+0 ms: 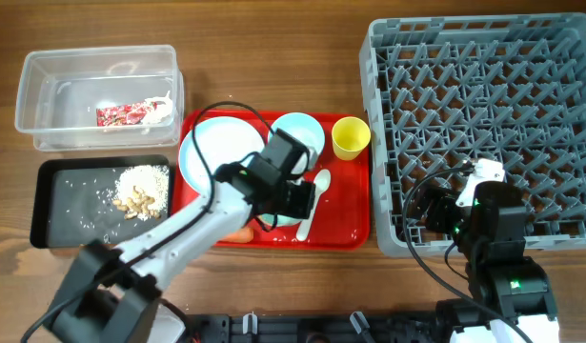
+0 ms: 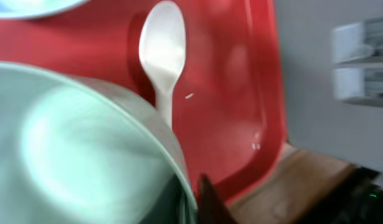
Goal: Sort waste into correct bins and load items into the dishwasher rack
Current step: 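Set the emptied plate back on the red tray with the left gripper, then grasp the yellow cup with the left gripper and lift it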
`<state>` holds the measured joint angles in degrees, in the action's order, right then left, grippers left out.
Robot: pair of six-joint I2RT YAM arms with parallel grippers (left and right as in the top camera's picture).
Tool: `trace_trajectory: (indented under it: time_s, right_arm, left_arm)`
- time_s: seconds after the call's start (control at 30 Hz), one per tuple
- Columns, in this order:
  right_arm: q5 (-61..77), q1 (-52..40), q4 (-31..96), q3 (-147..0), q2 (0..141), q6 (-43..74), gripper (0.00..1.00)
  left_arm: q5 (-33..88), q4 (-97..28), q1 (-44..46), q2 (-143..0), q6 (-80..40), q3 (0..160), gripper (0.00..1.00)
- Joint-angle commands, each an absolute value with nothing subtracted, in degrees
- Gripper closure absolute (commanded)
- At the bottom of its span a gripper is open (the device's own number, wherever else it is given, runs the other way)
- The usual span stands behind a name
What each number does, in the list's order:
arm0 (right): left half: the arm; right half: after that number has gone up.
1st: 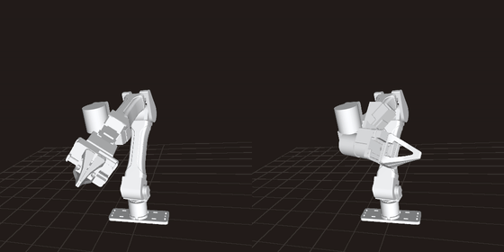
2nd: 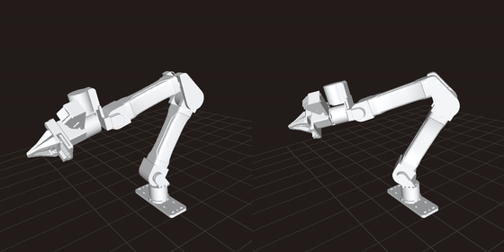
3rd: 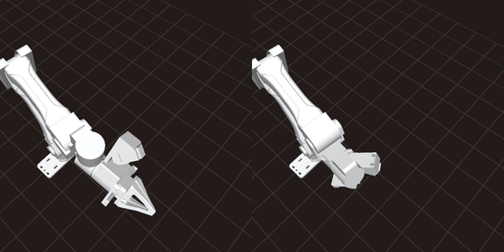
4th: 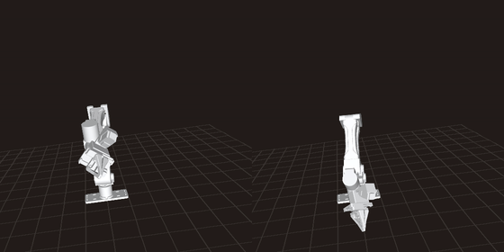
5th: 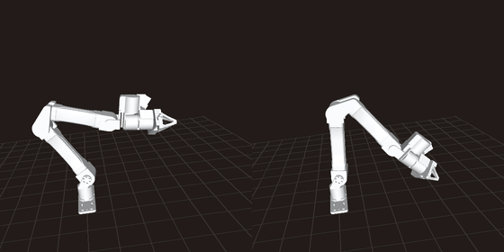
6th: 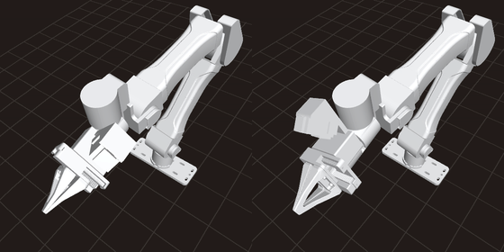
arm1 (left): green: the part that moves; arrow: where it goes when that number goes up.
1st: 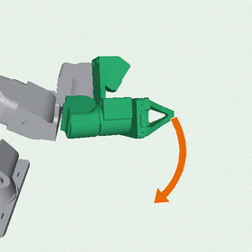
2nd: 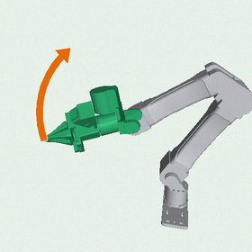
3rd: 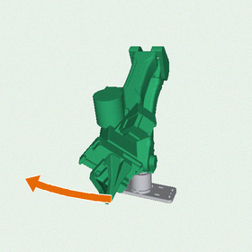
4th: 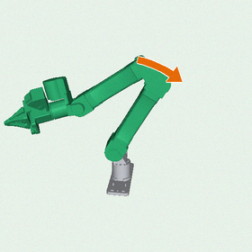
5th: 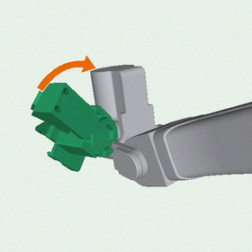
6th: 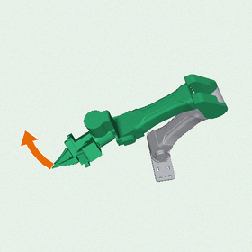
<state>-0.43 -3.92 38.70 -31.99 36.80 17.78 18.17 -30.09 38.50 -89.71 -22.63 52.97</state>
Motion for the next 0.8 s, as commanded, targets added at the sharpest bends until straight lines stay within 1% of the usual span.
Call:
trace_trajectory:
  time_s: [0.0, 0.1, 0.17, 0.27, 0.33, 0.47, 0.57, 0.6, 0.67, 0.7, 0.73, 0.77]
  right_arm:
    - [0.1, -3.73, 38.68, -33.1, 36.64, 18.24, 0.0]
    - [0.1, -3.73, 38.68, -33.1, 36.64, 18.26, 0.0]
    - [0.08, -3.73, 38.94, -33.1, 36.64, 18.26, 0.0]
    - [0.1, -3.73, 39.57, -33.1, 36.64, 18.26, 0.0]
    - [0.08, -3.73, 39.55, -33.1, 36.64, 18.26, 0.0]
    - [0.1, -3.73, 39.57, -33.1, 36.64, 18.5, 0.0]
    - [0.08, -3.73, 39.77, -33.1, 36.64, 18.63, 0.0]
    - [0.1, -3.73, 39.75, -33.1, 36.64, 18.68, 0.0]
    - [0.1, -3.73, 39.77, -33.1, 36.64, 19.68, 0.0]
    - [0.08, -3.73, 39.81, -33.1, 36.64, 19.68, 0.0]
    - [0.08, -3.73, 39.92, -33.1, 36.64, 19.7, 0.0]
    - [0.08, -3.73, 39.99, -33.1, 36.64, 19.68, 0.0]
  left_arm:
    - [14.72, -29.39, 38.81, -90.13, -24.67, 54.33, 0.59]
    - [13.58, -29.06, 38.57, -89.25, -22.74, 60.42, 0.47]
    - [10.81, -23.83, 37.41, -89.25, -22.76, 63.4, 0.39]
    - [10.79, -12.08, 34.94, -90.24, -22.98, 63.44, 0.38]
    - [10.81, -7.4, 34.22, -92.92, -23.0, 63.44, 0.38]
    - [10.83, -1.76, 34.28, -99.77, -23.46, 63.44, 0.34]
    - [10.85, 0.3, 34.28, -104.33, -26.24, 63.44, 0.34]
    - [10.83, 0.25, 34.37, -105.41, -26.46, 63.44, 0.36]
    - [11.03, 0.23, 34.98, -106.54, -26.63, 63.44, 0.42]
    - [11.0, 0.25, 35.44, -106.69, -26.63, 63.44, 0.5]
    - [11.03, 0.08, 35.75, -106.69, -26.63, 63.44, 0.64]
    - [11.0, -0.3, 35.99, -106.69, -26.63, 63.44, 0.69]
